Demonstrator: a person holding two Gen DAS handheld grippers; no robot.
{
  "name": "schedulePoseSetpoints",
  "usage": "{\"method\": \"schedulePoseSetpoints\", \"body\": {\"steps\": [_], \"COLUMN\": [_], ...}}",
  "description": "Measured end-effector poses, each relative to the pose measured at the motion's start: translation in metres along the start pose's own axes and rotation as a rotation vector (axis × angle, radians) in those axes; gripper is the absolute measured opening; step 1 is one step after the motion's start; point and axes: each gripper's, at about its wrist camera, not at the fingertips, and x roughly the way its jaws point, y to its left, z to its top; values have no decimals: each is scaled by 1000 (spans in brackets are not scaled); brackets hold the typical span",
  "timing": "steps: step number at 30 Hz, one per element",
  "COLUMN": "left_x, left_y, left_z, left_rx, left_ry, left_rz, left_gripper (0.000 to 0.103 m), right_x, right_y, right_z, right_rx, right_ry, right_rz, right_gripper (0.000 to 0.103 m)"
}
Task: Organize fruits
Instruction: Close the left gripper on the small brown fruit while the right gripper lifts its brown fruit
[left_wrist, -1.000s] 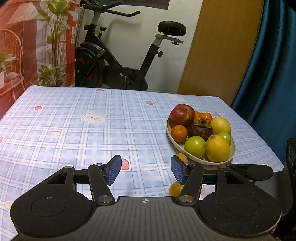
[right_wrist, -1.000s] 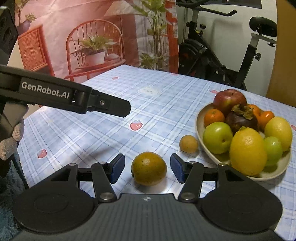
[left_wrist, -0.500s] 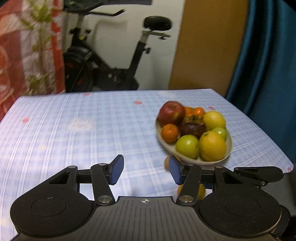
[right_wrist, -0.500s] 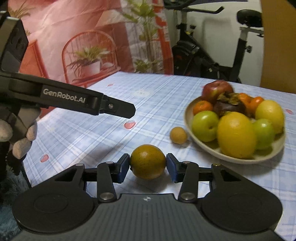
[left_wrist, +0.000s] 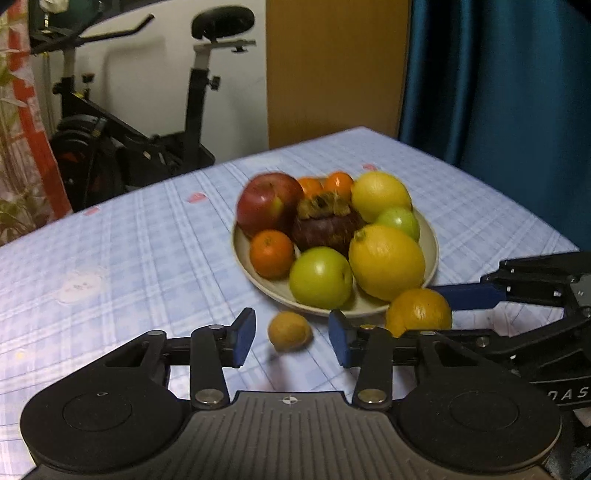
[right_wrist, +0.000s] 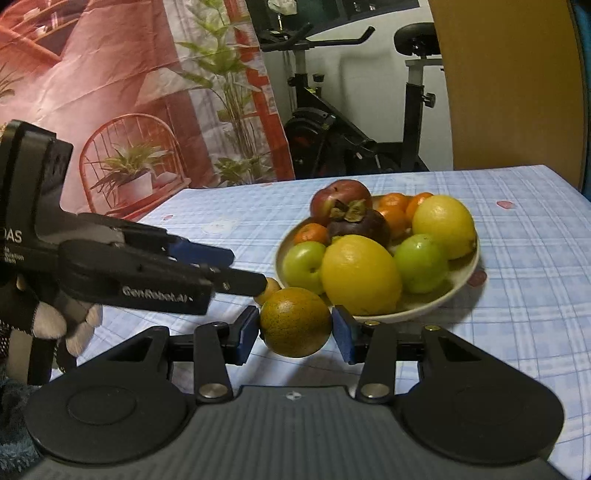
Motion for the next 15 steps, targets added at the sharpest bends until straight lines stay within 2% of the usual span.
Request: {"method": "schedulePoseSetpoints", "body": {"steps": [11, 15], "left_x": [21, 22], "left_y": [6, 5], "left_z": [-4, -5], "left_rx": [-56, -59], "left_ry": [41, 36], "left_rz": [-24, -32], "left_gripper": [43, 34], "right_x": [-2, 1], "right_y": [-3, -3], "right_z": [-2, -1], "right_rx": [22, 26], "right_ry": [-1, 5], "right_rz": [-38, -37], "right_gripper": [46, 46]}}
